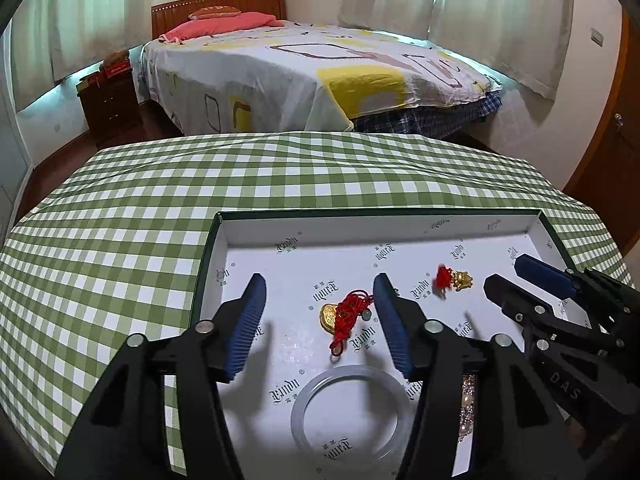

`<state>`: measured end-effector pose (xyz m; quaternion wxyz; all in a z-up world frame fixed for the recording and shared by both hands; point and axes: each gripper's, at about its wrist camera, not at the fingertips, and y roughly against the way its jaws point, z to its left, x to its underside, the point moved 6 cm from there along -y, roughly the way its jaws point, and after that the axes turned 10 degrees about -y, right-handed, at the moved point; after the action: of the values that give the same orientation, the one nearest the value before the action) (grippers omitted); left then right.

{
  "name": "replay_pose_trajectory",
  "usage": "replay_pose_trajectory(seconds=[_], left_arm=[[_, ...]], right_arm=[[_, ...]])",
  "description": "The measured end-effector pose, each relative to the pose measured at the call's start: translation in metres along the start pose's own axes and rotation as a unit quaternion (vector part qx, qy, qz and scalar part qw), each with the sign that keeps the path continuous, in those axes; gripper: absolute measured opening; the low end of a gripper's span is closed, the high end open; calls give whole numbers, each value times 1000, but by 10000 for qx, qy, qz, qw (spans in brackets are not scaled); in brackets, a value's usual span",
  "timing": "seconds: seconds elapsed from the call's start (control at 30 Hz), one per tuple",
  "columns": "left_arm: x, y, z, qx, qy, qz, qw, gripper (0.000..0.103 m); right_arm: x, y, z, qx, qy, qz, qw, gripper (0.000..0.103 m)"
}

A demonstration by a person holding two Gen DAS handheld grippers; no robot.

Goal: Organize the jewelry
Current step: 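Lower both red tassel charms into the tray and open both tools, then move both open tools back toward the remaining gold chain and bead bracelet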

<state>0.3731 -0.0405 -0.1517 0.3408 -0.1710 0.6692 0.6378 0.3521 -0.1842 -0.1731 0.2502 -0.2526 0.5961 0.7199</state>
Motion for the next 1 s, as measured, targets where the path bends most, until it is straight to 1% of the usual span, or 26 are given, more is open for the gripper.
replay_pose_trajectory(seconds=[0.07,0.2,0.37,0.5,0.63,0.8,1.0], left_arm=[[0,2,0,6,-5,-14,10000,58],[-1,8,-2,-3,-39,-113,9999,66],[-3,24,-5,-60,-92,-273,9996,71],[-4,42,-4,-86,-19,-455,9989,76],[-6,64,-4,-95,33,-608,9981,78],[-7,99,-4,-156,66,-876,9960,80],[-2,135,-4,-196,162,-1089,9937,80]], right_arm=[[0,1,1,11,21,-34,10000,46],[0,5,2,-10,20,-113,9999,55],[-4,18,5,-39,30,-270,9996,59],[-6,34,8,-36,78,-449,9990,62],[-8,52,9,-18,99,-637,9979,66],[-9,79,9,-3,142,-835,9964,67],[-6,111,9,24,187,-1041,9944,68]])
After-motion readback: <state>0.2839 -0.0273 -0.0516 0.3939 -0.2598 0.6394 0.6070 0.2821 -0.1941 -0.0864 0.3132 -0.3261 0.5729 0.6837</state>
